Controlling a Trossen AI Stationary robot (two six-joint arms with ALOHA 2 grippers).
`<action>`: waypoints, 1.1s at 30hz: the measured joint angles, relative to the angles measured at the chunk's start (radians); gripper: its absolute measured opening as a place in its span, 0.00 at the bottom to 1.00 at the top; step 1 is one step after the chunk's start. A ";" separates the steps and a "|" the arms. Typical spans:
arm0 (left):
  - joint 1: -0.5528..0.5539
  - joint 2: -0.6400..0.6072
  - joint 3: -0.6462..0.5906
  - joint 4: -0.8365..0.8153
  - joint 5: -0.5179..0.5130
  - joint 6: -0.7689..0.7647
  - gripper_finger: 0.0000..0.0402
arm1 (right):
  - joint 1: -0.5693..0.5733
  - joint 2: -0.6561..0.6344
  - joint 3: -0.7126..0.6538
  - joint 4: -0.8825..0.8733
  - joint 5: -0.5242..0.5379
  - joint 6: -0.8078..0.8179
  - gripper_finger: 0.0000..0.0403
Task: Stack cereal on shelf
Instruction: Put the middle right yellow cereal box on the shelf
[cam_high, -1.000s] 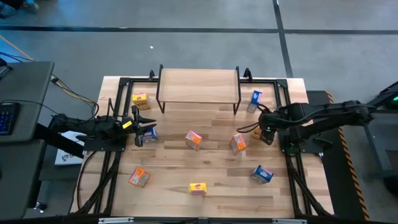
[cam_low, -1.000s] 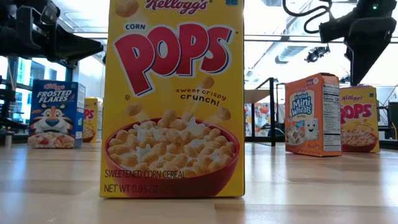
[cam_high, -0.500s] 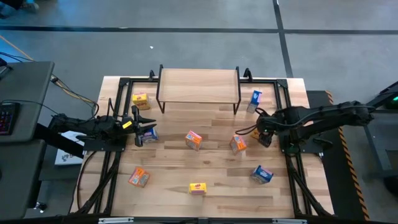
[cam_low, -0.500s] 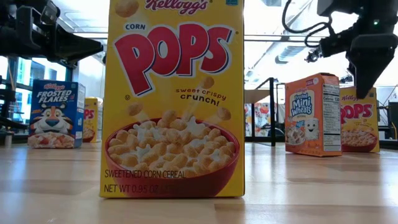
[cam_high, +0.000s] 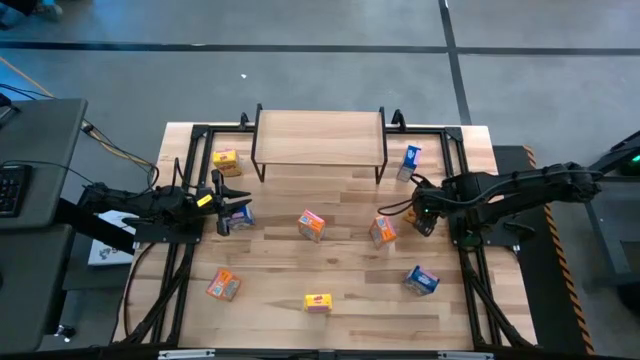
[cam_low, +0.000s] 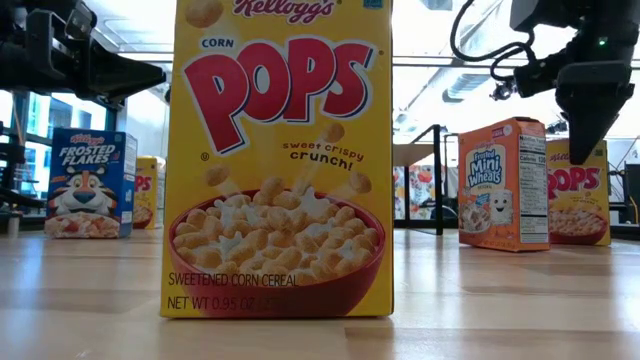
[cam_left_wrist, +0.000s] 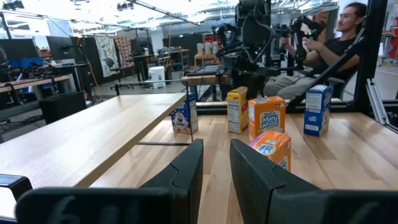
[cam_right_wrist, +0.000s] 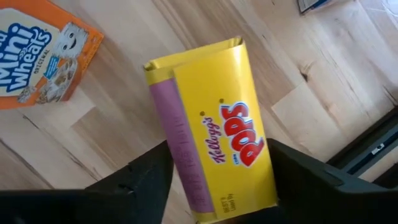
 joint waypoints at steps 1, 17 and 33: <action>0.000 0.000 0.000 0.000 0.000 0.000 0.18 | 0.000 0.000 0.000 0.000 0.002 0.005 0.55; 0.000 0.000 0.000 0.000 0.000 0.000 0.18 | 0.000 0.000 0.000 -0.001 0.003 0.018 0.35; 0.000 0.000 0.000 0.000 0.000 0.000 0.18 | -0.002 0.000 0.182 -0.108 0.018 0.033 0.33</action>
